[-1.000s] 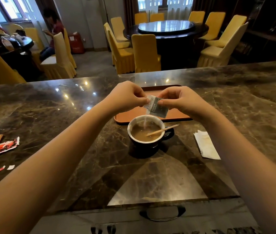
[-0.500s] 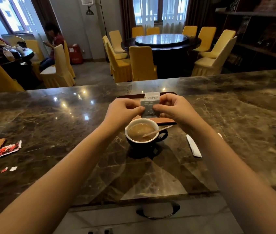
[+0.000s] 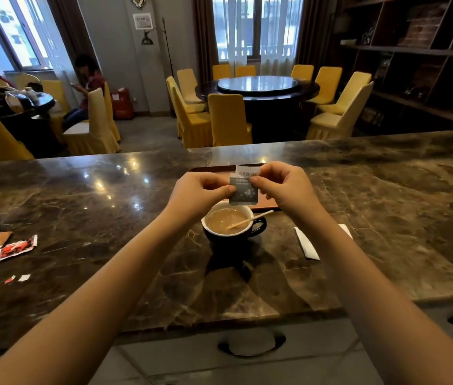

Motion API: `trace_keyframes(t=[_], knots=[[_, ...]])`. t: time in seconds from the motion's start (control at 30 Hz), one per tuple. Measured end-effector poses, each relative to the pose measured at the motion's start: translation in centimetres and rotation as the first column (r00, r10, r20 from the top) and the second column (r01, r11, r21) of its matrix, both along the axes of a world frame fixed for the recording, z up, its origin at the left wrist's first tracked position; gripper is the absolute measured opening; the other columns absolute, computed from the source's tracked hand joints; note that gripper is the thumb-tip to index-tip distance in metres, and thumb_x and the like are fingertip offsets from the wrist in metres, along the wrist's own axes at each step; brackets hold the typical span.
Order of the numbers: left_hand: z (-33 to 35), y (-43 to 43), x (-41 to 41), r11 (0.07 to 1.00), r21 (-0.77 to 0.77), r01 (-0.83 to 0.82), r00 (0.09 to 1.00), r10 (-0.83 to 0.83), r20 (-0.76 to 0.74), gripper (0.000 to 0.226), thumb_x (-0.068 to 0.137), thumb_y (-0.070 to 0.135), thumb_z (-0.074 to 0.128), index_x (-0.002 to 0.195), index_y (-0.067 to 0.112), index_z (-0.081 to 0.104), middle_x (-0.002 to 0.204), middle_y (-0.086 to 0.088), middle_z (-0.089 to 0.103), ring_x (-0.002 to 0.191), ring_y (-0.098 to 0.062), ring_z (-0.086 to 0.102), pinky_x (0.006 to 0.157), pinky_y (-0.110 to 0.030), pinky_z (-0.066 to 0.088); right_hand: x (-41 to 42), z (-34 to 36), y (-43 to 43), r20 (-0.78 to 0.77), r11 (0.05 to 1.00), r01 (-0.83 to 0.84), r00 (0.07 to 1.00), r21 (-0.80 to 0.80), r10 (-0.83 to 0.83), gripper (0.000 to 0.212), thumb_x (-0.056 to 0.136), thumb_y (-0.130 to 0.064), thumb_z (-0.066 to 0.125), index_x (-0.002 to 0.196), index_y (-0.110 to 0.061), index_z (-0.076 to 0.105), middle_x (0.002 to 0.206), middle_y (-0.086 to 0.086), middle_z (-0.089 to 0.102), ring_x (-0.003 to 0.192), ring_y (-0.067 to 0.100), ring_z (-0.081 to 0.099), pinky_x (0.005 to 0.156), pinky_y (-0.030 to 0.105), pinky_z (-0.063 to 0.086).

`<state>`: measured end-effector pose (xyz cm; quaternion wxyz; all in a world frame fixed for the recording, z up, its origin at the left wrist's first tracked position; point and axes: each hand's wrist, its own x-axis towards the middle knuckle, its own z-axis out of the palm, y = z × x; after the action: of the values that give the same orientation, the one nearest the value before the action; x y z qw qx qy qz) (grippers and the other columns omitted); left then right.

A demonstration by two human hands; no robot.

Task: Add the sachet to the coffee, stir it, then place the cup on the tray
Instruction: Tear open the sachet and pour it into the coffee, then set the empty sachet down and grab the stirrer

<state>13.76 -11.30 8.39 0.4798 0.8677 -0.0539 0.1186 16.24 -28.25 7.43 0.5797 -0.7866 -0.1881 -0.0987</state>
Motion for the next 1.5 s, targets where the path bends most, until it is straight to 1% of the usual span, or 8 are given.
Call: trace_keyframes(t=[0.27,0.53,0.7,0.87,0.97,1.13,1.27,1.5], knots=[[0.2,0.4,-1.5,0.995,-0.091,-0.032,0.999,0.035,0.028,0.017,0.081,0.018,0.064,0.096,0.014,0.07,0.086,0.001,0.069,0.078,-0.005,0.063,0.069,-0.017,0.048,-1.3,0.2,1.1,-0.003,0.998,-0.033,0.999,0.049,0.033,0.01,0.084,-0.012,0.061,0.089,-0.004,0.063,0.071,-0.004,0.06,0.06,0.003,0.056,0.054,0.012,0.047],[-0.2,1.4,-2.1,0.984,-0.157,-0.08,0.996,0.084,0.019,0.015,0.081,0.019,0.063,0.093,0.014,0.071,0.087,-0.001,0.071,0.084,-0.009,0.064,0.074,-0.023,0.052,-1.8,-0.4,1.6,-0.084,0.99,-0.117,0.989,0.075,0.123,0.017,0.084,-0.017,0.061,0.095,-0.004,0.064,0.078,-0.001,0.065,0.063,0.007,0.06,0.056,0.017,0.05],[-1.6,4.4,-2.2,0.968,-0.184,-0.171,0.985,0.166,-0.043,0.012,0.083,0.018,0.061,0.093,0.017,0.069,0.085,0.01,0.067,0.082,-0.003,0.063,0.062,-0.013,0.05,-0.8,-1.7,-0.8,0.049,0.976,0.209,0.977,-0.063,-0.207,0.02,0.086,-0.026,0.057,0.099,-0.012,0.061,0.088,0.006,0.064,0.077,0.016,0.06,0.063,0.023,0.049],[-4.7,8.5,-3.0,0.95,-0.097,-0.297,0.948,0.282,-0.145,0.009,0.083,0.02,0.061,0.089,0.022,0.068,0.083,0.011,0.065,0.08,-0.001,0.059,0.065,-0.016,0.042,1.0,-4.1,-3.2,-0.121,0.9,0.272,0.937,-0.341,-0.329,0.037,0.085,-0.038,0.057,0.11,-0.011,0.058,0.094,0.005,0.059,0.084,0.018,0.054,0.069,0.032,0.046],[-7.2,10.0,-3.2,0.931,-0.071,-0.357,0.909,0.329,-0.258,0.011,0.082,0.019,0.063,0.076,0.028,0.066,0.08,0.009,0.065,0.08,-0.006,0.059,0.071,-0.022,0.047,0.9,-5.0,-2.4,-0.316,0.97,0.086,0.936,-0.226,-0.156,0.031,0.086,-0.033,0.058,0.107,-0.011,0.061,0.089,0.004,0.063,0.075,0.016,0.057,0.063,0.028,0.048],[-10.0,11.6,-3.0,0.907,0.09,-0.412,0.835,0.415,-0.361,0.019,0.082,0.023,0.063,0.097,0.012,0.071,0.101,-0.006,0.069,0.091,-0.018,0.06,0.084,-0.034,0.047,0.7,-4.8,-1.1,-0.424,1.0,-0.02,0.905,0.021,0.027,0.017,0.085,-0.017,0.061,0.099,-0.011,0.067,0.077,0.003,0.065,0.064,0.013,0.055,0.056,0.022,0.048],[-10.5,12.3,-2.4,0.864,0.25,-0.438,0.822,0.497,-0.279,0.021,0.083,0.028,0.061,0.096,0.015,0.072,0.1,-0.005,0.071,0.09,-0.016,0.058,0.079,-0.032,0.045,0.5,-4.8,0.3,-0.371,0.998,-0.054,0.927,0.032,0.062,0.015,0.088,-0.021,0.056,0.089,-0.015,0.07,0.074,0.005,0.064,0.06,0.013,0.053,0.052,0.016,0.047],[-11.0,14.7,-1.6,0.766,0.494,-0.411,0.8,0.563,-0.207,0.022,0.083,0.034,0.06,0.089,0.015,0.069,0.092,-0.003,0.07,0.086,-0.021,0.06,0.077,-0.038,0.052,0.1,-4.5,-0.1,-0.052,0.971,0.017,0.998,-0.239,-0.031,0.018,0.09,-0.022,0.051,0.08,-0.018,0.066,0.065,-0.007,0.061,0.059,0.007,0.056,0.053,0.01,0.043]])
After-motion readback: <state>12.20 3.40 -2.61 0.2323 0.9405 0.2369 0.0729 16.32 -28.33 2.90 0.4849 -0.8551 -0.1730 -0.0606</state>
